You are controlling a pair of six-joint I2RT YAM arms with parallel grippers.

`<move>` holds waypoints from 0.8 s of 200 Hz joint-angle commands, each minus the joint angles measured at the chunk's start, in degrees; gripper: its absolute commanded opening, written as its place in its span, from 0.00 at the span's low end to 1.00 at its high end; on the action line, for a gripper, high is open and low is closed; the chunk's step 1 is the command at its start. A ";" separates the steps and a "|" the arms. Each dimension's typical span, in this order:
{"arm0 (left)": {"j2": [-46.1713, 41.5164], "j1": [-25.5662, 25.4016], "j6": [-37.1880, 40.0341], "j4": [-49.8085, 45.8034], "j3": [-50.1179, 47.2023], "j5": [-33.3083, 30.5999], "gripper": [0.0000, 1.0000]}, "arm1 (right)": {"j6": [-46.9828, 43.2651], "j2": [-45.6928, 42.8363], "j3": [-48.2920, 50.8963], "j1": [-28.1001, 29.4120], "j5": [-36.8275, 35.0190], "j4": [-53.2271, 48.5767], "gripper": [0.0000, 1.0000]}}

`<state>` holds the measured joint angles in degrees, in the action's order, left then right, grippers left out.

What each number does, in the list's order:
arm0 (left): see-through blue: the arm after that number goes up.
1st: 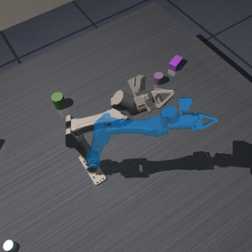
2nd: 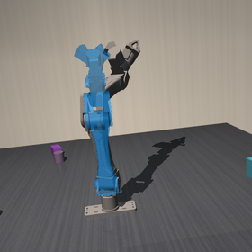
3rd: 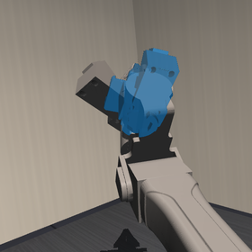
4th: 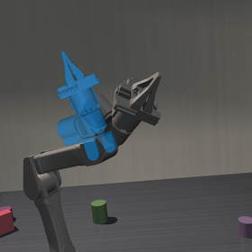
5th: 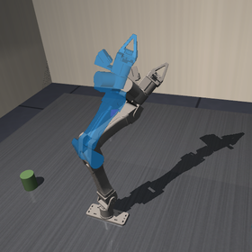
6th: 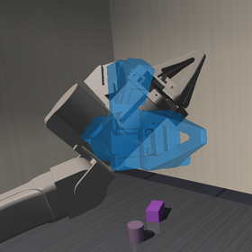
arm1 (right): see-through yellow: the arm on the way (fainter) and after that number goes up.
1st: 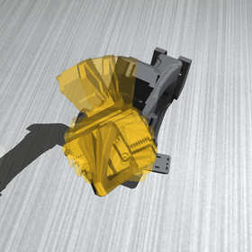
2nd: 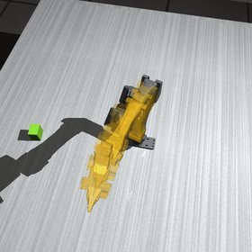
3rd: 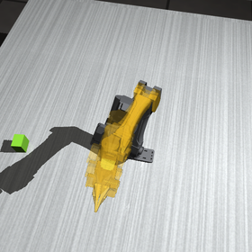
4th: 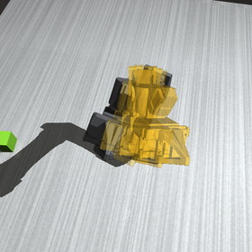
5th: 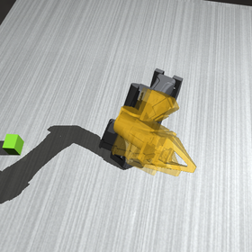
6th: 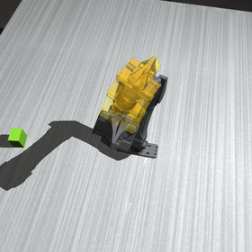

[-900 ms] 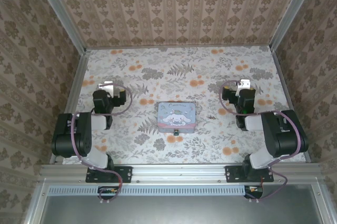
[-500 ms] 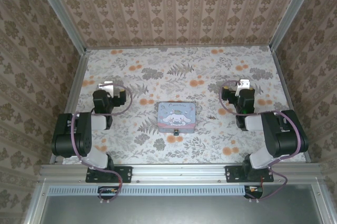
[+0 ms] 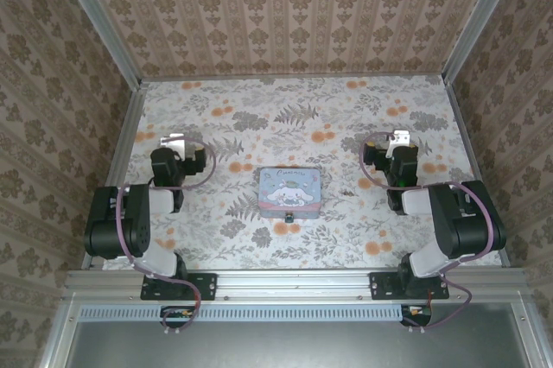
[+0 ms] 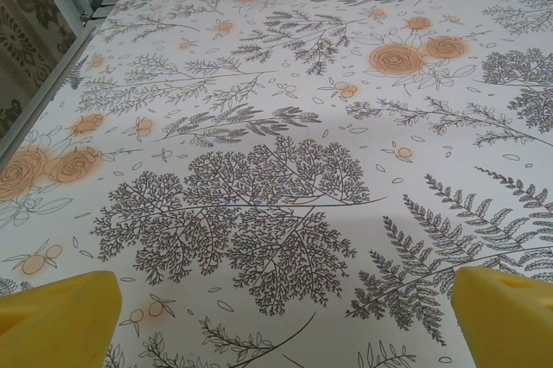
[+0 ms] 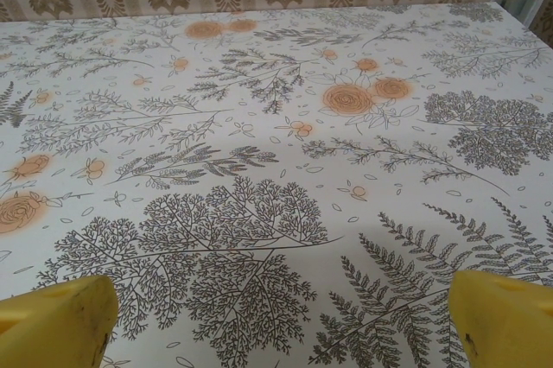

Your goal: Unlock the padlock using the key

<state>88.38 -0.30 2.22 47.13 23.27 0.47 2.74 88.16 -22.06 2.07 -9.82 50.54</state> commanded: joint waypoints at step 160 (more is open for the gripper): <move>-25.74 -20.55 -28.99 -71.80 25.07 5.81 1.00 | 39.87 -33.73 -8.07 15.21 29.51 -60.49 0.83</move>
<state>64.20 -16.43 -20.40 -17.06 48.66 1.43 36.29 54.13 -29.65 10.13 17.74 -3.42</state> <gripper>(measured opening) 0.999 0.836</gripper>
